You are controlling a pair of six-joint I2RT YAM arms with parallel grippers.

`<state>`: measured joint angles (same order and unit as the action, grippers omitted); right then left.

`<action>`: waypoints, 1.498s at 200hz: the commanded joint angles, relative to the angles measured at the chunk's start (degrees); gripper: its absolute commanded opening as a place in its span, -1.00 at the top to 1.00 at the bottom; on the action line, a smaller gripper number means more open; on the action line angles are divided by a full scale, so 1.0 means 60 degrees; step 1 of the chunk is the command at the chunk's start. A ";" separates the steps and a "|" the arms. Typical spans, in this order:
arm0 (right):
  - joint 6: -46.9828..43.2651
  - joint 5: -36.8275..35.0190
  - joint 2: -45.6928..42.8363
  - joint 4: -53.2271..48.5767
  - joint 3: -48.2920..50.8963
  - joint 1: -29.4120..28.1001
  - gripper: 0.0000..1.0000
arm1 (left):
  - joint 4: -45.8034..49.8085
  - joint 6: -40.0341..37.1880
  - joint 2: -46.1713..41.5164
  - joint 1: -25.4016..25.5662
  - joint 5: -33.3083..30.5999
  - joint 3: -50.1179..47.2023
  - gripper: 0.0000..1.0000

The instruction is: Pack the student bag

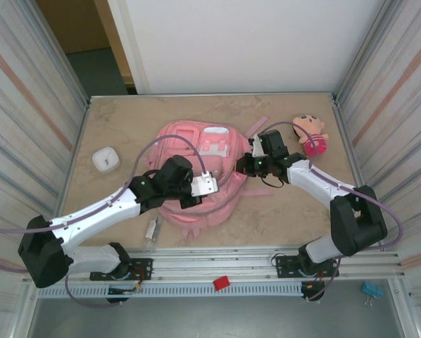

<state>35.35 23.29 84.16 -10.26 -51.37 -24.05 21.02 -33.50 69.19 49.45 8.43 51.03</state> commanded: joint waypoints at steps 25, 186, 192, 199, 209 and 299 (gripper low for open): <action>0.0833 -0.2851 0.0044 0.2243 0.0343 -0.0136 1.00 | 0.0192 -0.0080 -0.0172 0.0108 0.1176 0.0206 1.00; 0.1682 -0.3803 0.0083 0.4332 0.1167 -0.0013 0.99 | 0.0204 0.0406 -0.0139 0.0165 0.0963 0.0582 1.00; 0.1695 -0.3802 -0.0050 0.4360 0.1214 -0.0005 0.97 | 0.0119 0.0585 -0.0082 0.0166 0.0650 0.0591 1.00; 0.1683 -0.3801 -0.0248 0.4390 0.1264 -0.0005 0.93 | 0.0073 0.0859 0.0034 0.0155 0.0272 0.0653 1.00; 0.1618 -0.3837 -0.0532 0.4408 0.1364 -0.0009 0.87 | 0.0152 0.1200 0.0233 0.0166 -0.0099 0.0859 1.00; 0.0496 -0.4843 -0.4093 0.2899 0.1733 -0.0079 0.03 | -0.0387 0.2052 0.1814 0.0166 -0.0353 0.2750 0.61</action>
<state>41.93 -2.55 63.75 9.98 -41.56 -24.36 21.32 -23.07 81.21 50.63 5.74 62.08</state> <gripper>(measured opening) 0.476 0.103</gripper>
